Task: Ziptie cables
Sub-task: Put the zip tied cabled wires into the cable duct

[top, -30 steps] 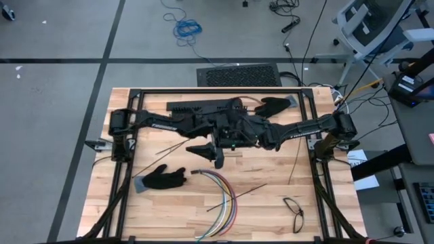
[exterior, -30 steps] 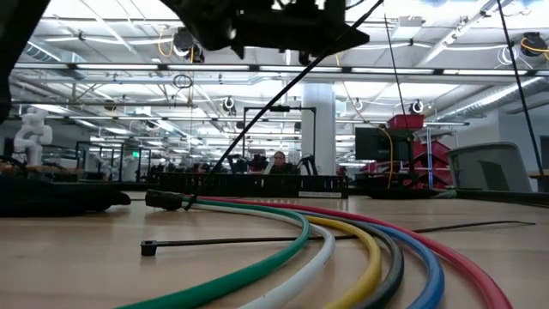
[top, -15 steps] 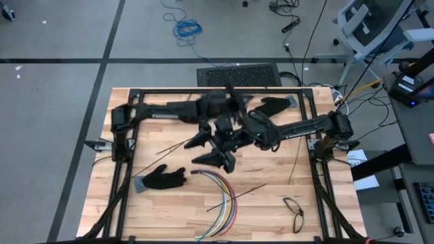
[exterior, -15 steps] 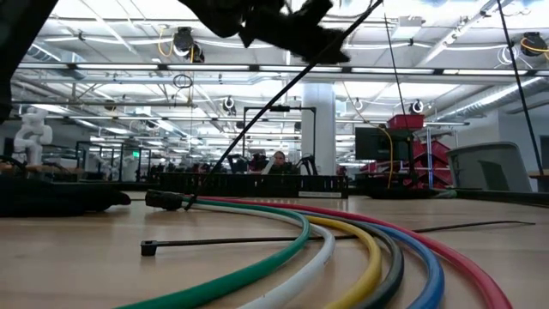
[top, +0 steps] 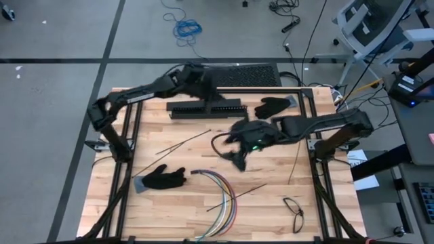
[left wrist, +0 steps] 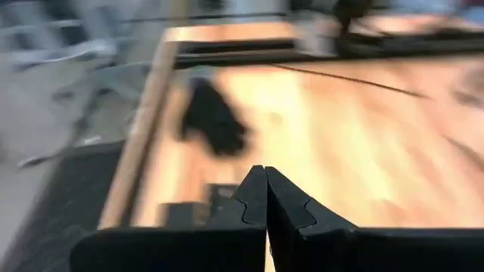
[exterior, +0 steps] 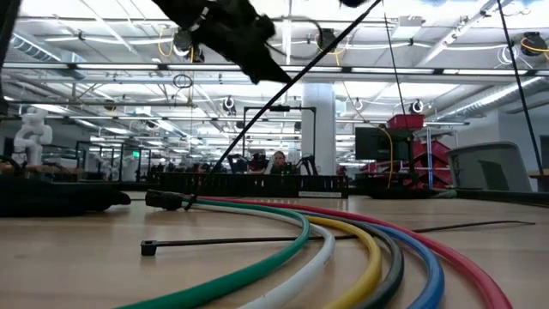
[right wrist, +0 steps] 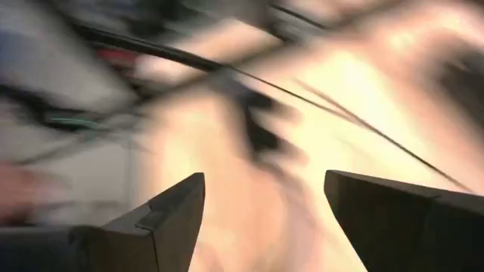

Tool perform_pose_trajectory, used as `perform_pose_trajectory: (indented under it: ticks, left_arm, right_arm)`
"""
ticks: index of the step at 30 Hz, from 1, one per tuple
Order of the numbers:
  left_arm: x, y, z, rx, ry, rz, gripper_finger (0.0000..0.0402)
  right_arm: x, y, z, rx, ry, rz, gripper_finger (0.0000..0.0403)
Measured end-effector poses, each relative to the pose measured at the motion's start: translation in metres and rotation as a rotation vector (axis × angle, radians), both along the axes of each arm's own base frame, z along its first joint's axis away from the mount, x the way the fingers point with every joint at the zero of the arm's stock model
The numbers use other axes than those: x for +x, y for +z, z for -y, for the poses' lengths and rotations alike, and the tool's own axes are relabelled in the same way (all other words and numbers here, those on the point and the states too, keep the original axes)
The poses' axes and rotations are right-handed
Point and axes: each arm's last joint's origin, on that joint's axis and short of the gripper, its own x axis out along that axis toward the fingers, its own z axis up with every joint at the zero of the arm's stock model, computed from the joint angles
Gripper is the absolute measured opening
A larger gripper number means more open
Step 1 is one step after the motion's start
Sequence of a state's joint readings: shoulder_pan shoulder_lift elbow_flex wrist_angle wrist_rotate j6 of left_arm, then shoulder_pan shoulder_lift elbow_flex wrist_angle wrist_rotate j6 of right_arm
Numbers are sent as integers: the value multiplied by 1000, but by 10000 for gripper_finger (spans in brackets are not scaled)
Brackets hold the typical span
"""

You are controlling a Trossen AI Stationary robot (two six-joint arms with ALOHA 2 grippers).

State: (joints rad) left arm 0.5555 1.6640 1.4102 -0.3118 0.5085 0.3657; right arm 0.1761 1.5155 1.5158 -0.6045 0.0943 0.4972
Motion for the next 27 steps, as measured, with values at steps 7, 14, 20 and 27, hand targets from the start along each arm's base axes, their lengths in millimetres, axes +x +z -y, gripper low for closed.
perform_pose_trajectory:
  ticks: [7, 14, 20, 27]
  left_arm:
    - [-72, -19, 77, -5, -194, -132, 0]
    - [-126, -89, 132, -20, 4, -211, 0]
    - [-139, -144, 153, -160, 5, -357, 0]
    - [-121, -156, 162, -205, -130, -396, 60]
  right_arm:
    - [-55, -9, 2, -101, -307, -308, 270]
    - [-44, -66, -32, -44, -280, -365, 270]
    - [-27, -127, -42, 140, -338, -303, 270]
    - [-24, -158, -48, 374, -184, -192, 301]
